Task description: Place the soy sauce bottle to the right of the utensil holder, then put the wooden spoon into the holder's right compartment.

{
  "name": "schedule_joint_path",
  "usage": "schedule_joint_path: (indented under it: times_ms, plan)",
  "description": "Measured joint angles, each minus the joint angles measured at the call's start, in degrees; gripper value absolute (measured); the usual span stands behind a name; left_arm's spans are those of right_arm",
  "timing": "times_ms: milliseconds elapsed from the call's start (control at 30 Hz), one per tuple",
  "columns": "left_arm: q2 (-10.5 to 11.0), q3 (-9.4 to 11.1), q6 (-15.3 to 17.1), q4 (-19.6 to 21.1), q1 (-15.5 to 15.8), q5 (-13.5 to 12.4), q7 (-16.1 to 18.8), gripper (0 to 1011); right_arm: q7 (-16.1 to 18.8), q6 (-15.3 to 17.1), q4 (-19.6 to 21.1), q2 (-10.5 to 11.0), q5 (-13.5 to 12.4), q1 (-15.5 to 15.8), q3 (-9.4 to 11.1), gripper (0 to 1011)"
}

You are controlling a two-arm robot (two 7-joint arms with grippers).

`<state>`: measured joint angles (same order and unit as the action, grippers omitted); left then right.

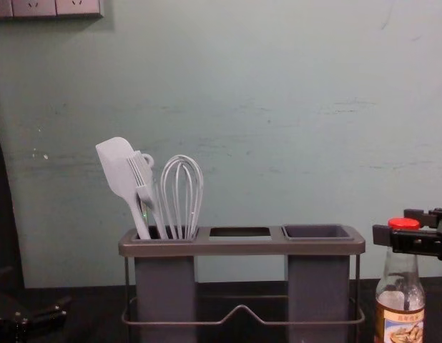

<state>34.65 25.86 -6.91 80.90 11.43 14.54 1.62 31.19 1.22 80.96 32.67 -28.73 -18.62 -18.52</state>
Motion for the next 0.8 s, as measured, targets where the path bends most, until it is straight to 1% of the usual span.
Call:
schedule_joint_path:
  times_ms: [33, 133, 200, 233, 333, 367, 500, 567, 700, 733, 800]
  plan:
    - [0.00, 0.00, 0.00, 0.00, 0.00, 0.00, 0.00, 1011, 0.00, 0.00, 0.00, 0.01, 0.00, 0.00, 0.00, 838]
    - [0.00, 0.00, 0.00, 0.00, 0.00, 0.00, 0.00, 1011, 0.00, 0.00, 0.02, 0.01, 0.00, 0.00, 0.00, 939]
    - [0.00, 0.00, 0.00, 0.00, 0.00, 0.00, 0.00, 1011, 0.00, 0.00, 0.02, 0.01, 0.00, 0.00, 0.00, 964]
    - [0.00, 0.00, 0.00, 0.00, 0.00, 0.00, 0.00, 1011, -0.13, 0.01, 0.17, 0.06, 0.07, 0.05, 0.00, 997]
    - [0.00, 0.00, 0.00, 0.00, 0.00, 0.00, 0.00, 1012, -1.59, 0.15, 2.33, 0.78, 1.22, 0.91, 0.26, 1002]
    - [0.00, 0.00, 0.00, 0.00, 0.00, 0.00, 0.00, 1011, -2.42, 0.29, 3.63, 1.13, 1.71, 1.48, 0.61, 1002]
    - [0.00, 0.00, 0.00, 0.00, 0.00, 0.00, 0.00, 1011, -3.75, 0.62, 5.74, 1.65, 2.45, 2.53, 1.44, 1002]
    - [0.00, 0.00, 0.00, 0.00, 0.00, 0.00, 0.00, 1011, -4.75, 0.85, 7.68, 2.06, 2.88, 3.64, 2.35, 1002]
    - [0.00, 0.00, 0.00, 0.00, 0.00, 0.00, 0.00, 1012, -5.47, 1.07, 10.05, 2.58, 2.99, 4.93, 3.55, 1002]
    - [0.00, 0.00, 0.00, 0.01, 0.00, 0.00, 0.00, 1011, -5.85, 1.38, 11.44, 2.90, 3.00, 5.71, 4.17, 1003]
    - [0.00, 0.00, 0.00, 0.00, 0.00, 0.00, 0.00, 1011, -6.28, 2.05, 13.08, 3.31, 3.01, 6.59, 4.74, 1002]
